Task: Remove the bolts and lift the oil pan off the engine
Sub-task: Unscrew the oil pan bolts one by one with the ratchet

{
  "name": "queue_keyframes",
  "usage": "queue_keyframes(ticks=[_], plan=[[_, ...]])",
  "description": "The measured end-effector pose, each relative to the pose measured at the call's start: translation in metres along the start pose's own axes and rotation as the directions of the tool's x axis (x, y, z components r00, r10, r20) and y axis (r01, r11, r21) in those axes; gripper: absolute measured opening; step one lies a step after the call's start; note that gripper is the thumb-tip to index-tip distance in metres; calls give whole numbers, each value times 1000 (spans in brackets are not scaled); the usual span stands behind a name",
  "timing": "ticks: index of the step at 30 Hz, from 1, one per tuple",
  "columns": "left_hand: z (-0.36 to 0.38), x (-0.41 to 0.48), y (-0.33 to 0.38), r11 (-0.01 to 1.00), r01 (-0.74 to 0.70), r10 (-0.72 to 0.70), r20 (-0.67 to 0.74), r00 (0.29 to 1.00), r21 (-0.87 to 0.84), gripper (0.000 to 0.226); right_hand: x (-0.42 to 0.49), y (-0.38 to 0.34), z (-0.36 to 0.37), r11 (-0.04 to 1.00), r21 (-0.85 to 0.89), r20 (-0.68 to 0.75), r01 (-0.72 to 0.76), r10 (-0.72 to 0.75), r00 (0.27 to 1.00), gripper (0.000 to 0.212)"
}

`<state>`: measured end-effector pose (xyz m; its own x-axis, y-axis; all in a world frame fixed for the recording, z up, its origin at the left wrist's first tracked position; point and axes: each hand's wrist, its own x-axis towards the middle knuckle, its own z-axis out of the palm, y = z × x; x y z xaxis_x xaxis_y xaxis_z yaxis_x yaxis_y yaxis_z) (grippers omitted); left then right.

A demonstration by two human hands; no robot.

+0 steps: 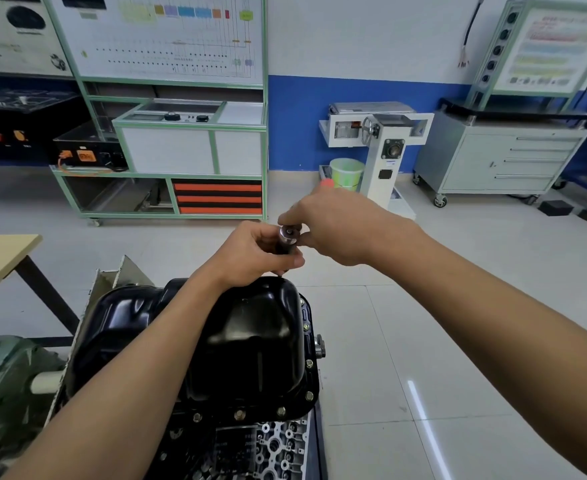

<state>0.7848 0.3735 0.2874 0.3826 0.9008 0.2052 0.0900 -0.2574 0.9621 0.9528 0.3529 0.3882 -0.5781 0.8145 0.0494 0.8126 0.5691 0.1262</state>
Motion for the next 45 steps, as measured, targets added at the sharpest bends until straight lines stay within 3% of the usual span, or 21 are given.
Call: queue_keyframes(ticks=[4, 8, 10, 14, 17, 21, 25, 28, 35, 41, 45], plan=[[-2, 1, 0, 1000, 12, -12, 18, 1000, 1, 22, 6, 9, 4, 981, 113, 7, 156, -158, 987, 42], [-2, 0, 1, 999, 35, -35, 8, 999, 15, 21, 8, 10, 0, 955, 227, 34, 192, -204, 978, 49], [-1, 0, 1, 999, 37, -37, 3, 999, 18, 20, 8, 11, -3, 962, 229, 83, 151, -174, 981, 47], [-1, 1, 0, 999, 41, -41, -16, 999, 16, 19, 7, 7, -8, 995, 88, 126, 52, -63, 990, 19], [-2, 1, -1, 999, 18, -17, -26, 1000, 29, 25, 6, 2, -9, 998, 62, 75, -20, 15, 997, 23], [-1, -1, 2, 999, 17, -15, -50, 999, 46, 6, 3, -3, -1, 958, 273, 86, -90, 69, 994, 32], [-2, 2, -1, 997, 0, 9, -111, 994, 78, 4, 0, -16, 10, 814, 543, 71, -207, 202, 977, 43], [-1, 1, 0, 997, -2, 11, -113, 994, 72, 4, -1, -22, 11, 741, 615, 92, -270, 272, 958, 42], [-2, 1, 0, 998, -11, 18, -98, 995, 69, 12, 3, -22, 6, 816, 493, 88, -302, 298, 950, 30], [-1, 1, -1, 999, -27, 29, -70, 997, 25, 17, 3, -15, 0, 927, 264, 49, -267, 263, 964, 16], [-1, 2, -2, 998, 12, -7, -77, 997, 69, 19, 4, -12, 1, 984, 119, -21, -135, 138, 990, 29]])
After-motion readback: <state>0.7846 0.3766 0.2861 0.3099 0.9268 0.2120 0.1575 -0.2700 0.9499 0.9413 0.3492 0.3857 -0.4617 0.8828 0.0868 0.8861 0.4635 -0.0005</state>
